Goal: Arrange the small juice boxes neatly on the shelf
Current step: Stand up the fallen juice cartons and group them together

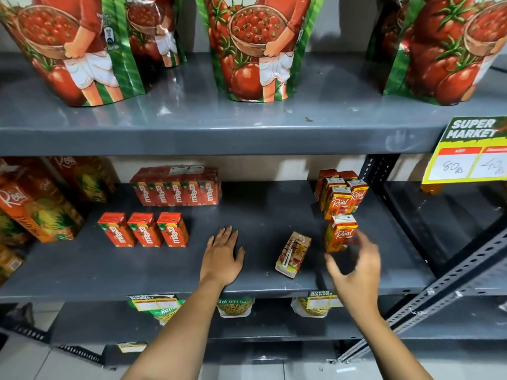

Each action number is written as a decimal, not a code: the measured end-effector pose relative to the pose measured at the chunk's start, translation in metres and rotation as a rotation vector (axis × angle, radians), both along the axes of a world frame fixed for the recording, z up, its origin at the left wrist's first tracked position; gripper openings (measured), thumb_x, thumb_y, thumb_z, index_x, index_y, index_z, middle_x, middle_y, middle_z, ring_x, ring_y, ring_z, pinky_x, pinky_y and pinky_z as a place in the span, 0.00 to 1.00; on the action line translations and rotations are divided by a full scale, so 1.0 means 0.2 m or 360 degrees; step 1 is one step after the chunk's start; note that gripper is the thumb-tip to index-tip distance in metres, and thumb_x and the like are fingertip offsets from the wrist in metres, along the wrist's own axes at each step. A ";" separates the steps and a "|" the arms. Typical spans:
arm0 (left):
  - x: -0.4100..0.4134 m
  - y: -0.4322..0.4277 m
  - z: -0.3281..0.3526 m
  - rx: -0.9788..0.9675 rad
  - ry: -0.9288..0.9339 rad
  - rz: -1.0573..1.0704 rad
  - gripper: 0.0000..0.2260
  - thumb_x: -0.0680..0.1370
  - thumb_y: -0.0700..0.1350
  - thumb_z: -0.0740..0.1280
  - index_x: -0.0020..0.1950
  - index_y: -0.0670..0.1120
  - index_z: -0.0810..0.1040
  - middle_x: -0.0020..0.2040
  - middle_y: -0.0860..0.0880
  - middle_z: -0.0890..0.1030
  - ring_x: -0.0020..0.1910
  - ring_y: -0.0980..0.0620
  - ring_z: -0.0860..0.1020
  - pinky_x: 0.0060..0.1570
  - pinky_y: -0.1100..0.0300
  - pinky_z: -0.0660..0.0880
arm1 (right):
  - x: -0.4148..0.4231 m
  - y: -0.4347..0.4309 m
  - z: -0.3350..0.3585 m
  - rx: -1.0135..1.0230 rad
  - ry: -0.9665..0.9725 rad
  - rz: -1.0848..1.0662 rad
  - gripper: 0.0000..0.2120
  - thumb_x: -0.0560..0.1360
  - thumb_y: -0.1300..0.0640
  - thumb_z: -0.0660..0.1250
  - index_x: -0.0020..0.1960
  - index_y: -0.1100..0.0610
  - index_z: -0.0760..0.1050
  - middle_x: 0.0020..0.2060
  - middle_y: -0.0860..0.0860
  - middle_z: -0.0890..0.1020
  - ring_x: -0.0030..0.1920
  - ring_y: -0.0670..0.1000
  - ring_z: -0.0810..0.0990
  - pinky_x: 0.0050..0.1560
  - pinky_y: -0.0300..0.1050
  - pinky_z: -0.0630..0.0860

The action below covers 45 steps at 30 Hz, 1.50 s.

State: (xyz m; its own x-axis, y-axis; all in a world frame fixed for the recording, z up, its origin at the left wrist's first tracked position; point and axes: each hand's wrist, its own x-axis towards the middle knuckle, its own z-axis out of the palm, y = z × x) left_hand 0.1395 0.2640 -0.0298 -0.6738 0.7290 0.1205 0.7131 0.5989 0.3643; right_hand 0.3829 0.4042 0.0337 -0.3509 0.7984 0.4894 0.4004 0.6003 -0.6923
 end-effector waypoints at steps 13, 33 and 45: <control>0.01 0.00 0.00 0.0020 -0.0021 -0.0006 0.25 0.80 0.53 0.56 0.76 0.47 0.60 0.78 0.49 0.58 0.77 0.51 0.52 0.76 0.53 0.47 | -0.32 0.08 -0.02 0.0811 -0.1452 0.1109 0.28 0.71 0.67 0.65 0.69 0.53 0.68 0.70 0.54 0.71 0.73 0.57 0.63 0.75 0.54 0.51; 0.00 0.00 0.00 0.0043 0.0009 0.0013 0.25 0.80 0.53 0.57 0.76 0.47 0.61 0.77 0.48 0.60 0.77 0.51 0.54 0.76 0.53 0.48 | 0.05 0.50 -0.04 -0.0453 -0.0346 -0.0440 0.25 0.65 0.45 0.76 0.46 0.62 0.69 0.43 0.64 0.82 0.44 0.65 0.81 0.40 0.55 0.76; 0.00 0.00 0.00 0.0021 0.0017 0.0021 0.25 0.80 0.54 0.57 0.75 0.47 0.61 0.77 0.49 0.60 0.77 0.52 0.54 0.76 0.53 0.48 | 0.17 0.59 -0.07 -0.0811 -0.0099 0.0163 0.32 0.75 0.74 0.60 0.74 0.53 0.59 0.60 0.51 0.76 0.64 0.49 0.72 0.64 0.45 0.67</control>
State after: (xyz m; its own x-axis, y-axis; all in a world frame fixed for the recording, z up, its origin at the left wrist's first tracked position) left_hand 0.1405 0.2645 -0.0294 -0.6822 0.7181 0.1376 0.7089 0.6036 0.3647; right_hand 0.4161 0.5226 0.0191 -0.4558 0.8898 0.0235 0.4070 0.2318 -0.8835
